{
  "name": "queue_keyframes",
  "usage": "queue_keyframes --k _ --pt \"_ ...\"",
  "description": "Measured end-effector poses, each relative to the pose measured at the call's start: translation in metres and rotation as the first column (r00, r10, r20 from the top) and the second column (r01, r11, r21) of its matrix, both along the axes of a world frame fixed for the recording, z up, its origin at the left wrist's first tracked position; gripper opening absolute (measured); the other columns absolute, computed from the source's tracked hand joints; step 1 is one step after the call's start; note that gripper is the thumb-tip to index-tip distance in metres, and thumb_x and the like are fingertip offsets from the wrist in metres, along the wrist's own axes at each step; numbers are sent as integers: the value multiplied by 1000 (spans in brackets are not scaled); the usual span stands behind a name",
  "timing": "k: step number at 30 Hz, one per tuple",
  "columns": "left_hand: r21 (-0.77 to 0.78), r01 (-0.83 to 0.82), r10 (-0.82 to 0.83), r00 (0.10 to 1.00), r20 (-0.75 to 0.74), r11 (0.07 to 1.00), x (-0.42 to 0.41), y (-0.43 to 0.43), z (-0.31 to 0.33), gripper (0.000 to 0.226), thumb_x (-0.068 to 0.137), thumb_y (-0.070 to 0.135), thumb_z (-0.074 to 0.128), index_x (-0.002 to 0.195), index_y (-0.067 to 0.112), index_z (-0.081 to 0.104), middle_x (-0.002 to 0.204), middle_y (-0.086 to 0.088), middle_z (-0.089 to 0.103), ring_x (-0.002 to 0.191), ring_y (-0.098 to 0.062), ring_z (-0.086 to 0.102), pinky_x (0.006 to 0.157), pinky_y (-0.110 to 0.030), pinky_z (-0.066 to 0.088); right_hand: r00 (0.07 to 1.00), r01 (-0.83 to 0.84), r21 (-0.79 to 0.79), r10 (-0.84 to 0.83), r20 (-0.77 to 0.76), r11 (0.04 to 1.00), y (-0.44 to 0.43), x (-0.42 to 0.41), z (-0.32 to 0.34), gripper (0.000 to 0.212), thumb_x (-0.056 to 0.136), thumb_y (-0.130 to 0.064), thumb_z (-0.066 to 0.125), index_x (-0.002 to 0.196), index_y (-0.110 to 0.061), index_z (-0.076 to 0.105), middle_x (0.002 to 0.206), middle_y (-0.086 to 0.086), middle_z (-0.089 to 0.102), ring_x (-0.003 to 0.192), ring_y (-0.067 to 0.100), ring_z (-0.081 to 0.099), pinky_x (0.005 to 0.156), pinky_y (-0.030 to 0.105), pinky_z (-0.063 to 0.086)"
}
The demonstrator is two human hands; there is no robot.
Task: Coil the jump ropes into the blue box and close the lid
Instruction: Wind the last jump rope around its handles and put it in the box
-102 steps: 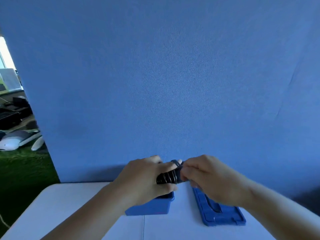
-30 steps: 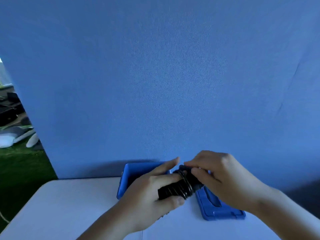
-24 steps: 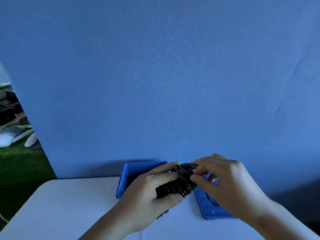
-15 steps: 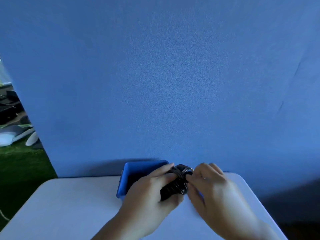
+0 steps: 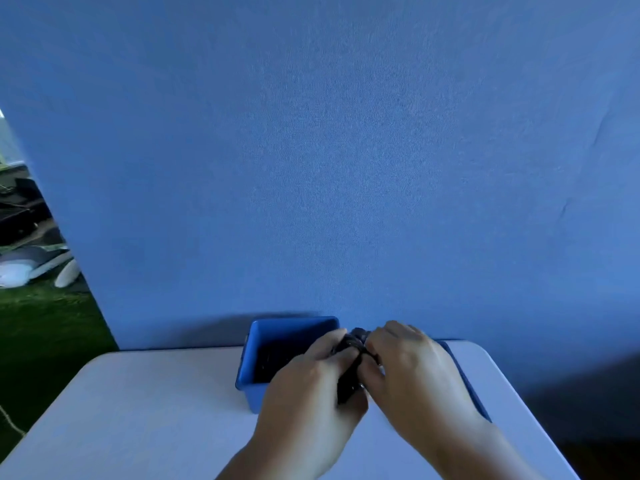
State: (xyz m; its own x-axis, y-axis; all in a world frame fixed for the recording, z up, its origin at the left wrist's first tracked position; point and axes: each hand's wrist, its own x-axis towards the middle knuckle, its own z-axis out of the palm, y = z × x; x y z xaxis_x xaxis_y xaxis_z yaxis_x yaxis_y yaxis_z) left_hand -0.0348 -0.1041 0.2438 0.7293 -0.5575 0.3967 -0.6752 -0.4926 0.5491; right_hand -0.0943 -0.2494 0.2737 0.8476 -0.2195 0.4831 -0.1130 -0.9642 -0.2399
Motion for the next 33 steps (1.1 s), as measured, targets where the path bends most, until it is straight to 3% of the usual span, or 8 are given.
queue_keyframes --k 3,7,9,13,17,20,24,33 --pt "-6 -15 15 1000 -23 1000 1 0 -1 61 69 60 37 123 42 58 130 21 61 115 4 58 96 -23 51 1000 -18 101 19 -10 995 -6 3 -9 17 82 -31 53 68 -20 53 75 -6 47 61 15 45 45 34 41" --pt "16 -33 34 998 -53 999 2 -2 -4 62 70 60 37 126 44 58 134 23 59 117 5 57 97 -24 51 999 -15 79 12 39 997 -3 4 -14 13 85 -31 56 74 -23 58 99 -10 50 71 14 52 40 22 32" --pt "31 -42 44 998 -53 999 2 -3 -5 61 71 58 36 126 43 59 135 23 58 118 5 56 98 -25 51 1000 2 67 -4 24 998 -3 6 -16 13 86 -32 54 77 -25 61 102 -9 52 79 16 56 42 24 39" --pt "49 -69 72 995 -63 996 2 -4 -9 65 72 59 38 131 43 56 130 28 61 117 9 56 97 -20 50 1000 7 45 -5 -24 999 -3 9 -16 20 84 -35 47 75 -22 60 86 -7 56 80 17 53 52 33 49" --pt "36 -102 105 989 -108 994 2 -5 -11 60 75 57 42 131 43 57 120 32 64 112 12 57 91 -9 47 1000 18 37 -18 -7 999 -1 10 -15 14 77 -25 60 64 -21 56 67 -5 53 63 16 49 44 30 41" --pt "58 -109 113 990 -84 992 0 -5 -10 56 74 56 42 126 45 60 122 29 64 114 9 57 93 -14 48 1000 7 75 -6 -13 997 -2 11 -13 9 75 -21 61 74 -20 52 63 -3 55 60 18 47 45 28 33" --pt "1 -138 137 984 -112 990 -5 -7 -5 39 74 50 49 109 44 64 109 31 66 104 10 58 86 -18 50 998 -14 200 27 -62 980 -4 13 -10 28 79 -19 55 99 -30 41 68 -3 63 65 19 54 52 32 37" --pt "3 -140 140 988 -63 990 -10 -8 -2 43 74 54 66 114 44 51 103 26 66 98 1 64 77 -26 53 998 -33 623 62 -25 782 -6 12 -2 23 83 -5 51 88 -27 52 57 -1 65 46 13 48 45 28 40"
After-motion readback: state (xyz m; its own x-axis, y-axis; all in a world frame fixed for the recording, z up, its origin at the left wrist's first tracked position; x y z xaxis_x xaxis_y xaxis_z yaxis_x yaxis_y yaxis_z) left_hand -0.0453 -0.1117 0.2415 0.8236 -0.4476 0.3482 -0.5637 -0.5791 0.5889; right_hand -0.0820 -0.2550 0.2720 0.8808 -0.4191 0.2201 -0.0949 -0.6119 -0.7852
